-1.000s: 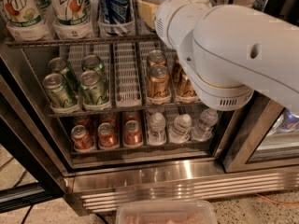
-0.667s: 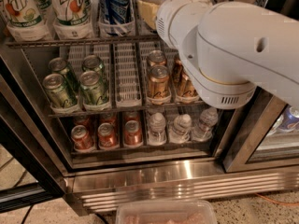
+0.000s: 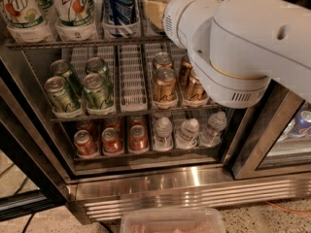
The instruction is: Pick pepsi can from top shelf of fridge
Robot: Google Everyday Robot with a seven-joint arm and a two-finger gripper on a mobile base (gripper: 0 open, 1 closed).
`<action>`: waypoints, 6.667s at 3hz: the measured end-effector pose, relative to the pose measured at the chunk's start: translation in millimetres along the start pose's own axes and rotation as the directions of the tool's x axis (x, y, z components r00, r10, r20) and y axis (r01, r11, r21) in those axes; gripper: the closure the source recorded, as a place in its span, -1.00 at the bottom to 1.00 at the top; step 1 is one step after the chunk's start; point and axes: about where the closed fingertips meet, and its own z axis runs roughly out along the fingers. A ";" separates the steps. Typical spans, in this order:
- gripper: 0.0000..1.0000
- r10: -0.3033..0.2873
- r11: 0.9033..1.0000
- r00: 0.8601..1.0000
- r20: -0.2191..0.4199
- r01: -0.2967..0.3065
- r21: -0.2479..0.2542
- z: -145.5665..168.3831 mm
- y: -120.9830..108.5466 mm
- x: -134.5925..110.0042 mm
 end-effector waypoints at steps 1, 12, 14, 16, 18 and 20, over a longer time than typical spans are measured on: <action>1.00 0.009 1.000 1.000 0.008 -0.009 -0.021 5.4 1.0 -7.7; 1.00 -0.100 0.993 0.995 0.008 0.100 -0.057 -16.2 -3.0 -57.3; 1.00 -0.135 0.988 0.991 -0.027 0.132 -0.078 -42.2 19.7 -56.5; 1.00 -0.183 0.971 0.973 -0.140 0.157 -0.179 -57.9 46.4 -33.5; 1.00 -0.208 0.963 0.969 -0.134 0.179 -0.200 -62.9 51.4 -34.9; 1.00 -0.334 0.935 0.935 -0.119 0.312 -0.169 -95.0 34.9 8.9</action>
Offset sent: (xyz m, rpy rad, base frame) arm 0.0430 0.0041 0.0338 -0.0538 0.0220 0.0442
